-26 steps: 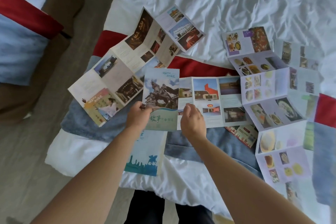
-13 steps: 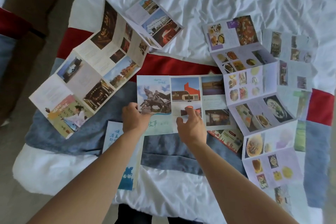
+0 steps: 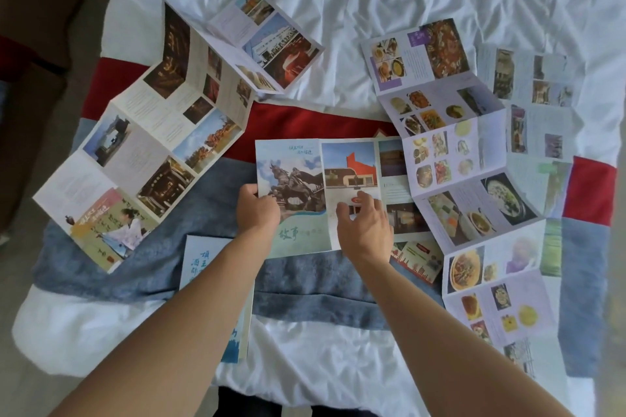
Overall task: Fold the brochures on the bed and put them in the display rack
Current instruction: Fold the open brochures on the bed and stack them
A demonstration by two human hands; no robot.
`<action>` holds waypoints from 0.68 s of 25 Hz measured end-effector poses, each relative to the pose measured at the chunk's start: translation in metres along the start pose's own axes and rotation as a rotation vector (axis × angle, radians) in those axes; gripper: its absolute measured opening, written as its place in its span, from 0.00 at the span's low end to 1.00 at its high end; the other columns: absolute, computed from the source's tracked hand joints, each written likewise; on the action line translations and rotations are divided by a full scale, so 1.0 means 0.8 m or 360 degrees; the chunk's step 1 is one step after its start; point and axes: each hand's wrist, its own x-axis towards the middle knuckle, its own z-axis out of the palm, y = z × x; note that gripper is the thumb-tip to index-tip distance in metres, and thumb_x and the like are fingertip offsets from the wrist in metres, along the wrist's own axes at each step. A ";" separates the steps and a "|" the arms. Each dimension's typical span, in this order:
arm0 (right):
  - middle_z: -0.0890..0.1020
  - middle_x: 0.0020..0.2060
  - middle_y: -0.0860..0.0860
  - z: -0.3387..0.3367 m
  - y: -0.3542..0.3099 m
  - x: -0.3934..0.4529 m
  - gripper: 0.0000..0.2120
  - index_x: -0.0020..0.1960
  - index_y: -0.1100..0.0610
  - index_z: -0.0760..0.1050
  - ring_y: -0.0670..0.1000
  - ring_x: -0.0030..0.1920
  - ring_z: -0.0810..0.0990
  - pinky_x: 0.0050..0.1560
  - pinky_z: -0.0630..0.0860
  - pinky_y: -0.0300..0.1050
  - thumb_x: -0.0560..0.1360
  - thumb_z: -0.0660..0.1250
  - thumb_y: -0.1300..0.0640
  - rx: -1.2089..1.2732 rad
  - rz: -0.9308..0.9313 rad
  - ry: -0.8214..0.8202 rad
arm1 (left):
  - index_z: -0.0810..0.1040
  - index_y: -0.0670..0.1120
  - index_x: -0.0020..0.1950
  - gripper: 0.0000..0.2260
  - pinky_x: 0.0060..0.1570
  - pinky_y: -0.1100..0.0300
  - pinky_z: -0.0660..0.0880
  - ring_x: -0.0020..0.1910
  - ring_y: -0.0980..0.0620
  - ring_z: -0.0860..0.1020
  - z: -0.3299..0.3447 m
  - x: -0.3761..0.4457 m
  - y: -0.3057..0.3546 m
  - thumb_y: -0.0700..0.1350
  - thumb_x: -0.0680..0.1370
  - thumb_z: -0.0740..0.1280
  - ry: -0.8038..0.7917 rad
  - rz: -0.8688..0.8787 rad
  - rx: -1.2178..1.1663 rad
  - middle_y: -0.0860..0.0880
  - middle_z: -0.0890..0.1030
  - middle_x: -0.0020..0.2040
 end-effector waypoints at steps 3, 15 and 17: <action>0.76 0.65 0.52 0.000 -0.005 -0.002 0.25 0.71 0.52 0.70 0.56 0.61 0.76 0.62 0.73 0.56 0.79 0.57 0.40 0.0035 0.0014 -0.0043 | 0.71 0.50 0.53 0.12 0.38 0.55 0.69 0.41 0.49 0.74 -0.022 0.010 0.001 0.35 0.78 0.55 0.0124 0.0066 0.0059 0.50 0.77 0.49; 0.75 0.69 0.58 0.043 -0.085 -0.042 0.19 0.73 0.57 0.69 0.59 0.67 0.73 0.62 0.69 0.51 0.84 0.56 0.52 0.0265 -0.0217 -0.0648 | 0.76 0.46 0.60 0.19 0.55 0.49 0.74 0.53 0.44 0.75 -0.140 0.055 -0.025 0.34 0.76 0.53 0.0294 0.0020 -0.0078 0.47 0.78 0.57; 0.75 0.69 0.57 0.042 -0.086 -0.045 0.20 0.73 0.57 0.68 0.60 0.67 0.73 0.63 0.69 0.51 0.84 0.55 0.52 0.0324 -0.0205 -0.0708 | 0.77 0.45 0.61 0.16 0.53 0.50 0.75 0.53 0.42 0.77 -0.134 0.055 -0.030 0.36 0.77 0.56 0.0191 0.0068 -0.0027 0.46 0.79 0.57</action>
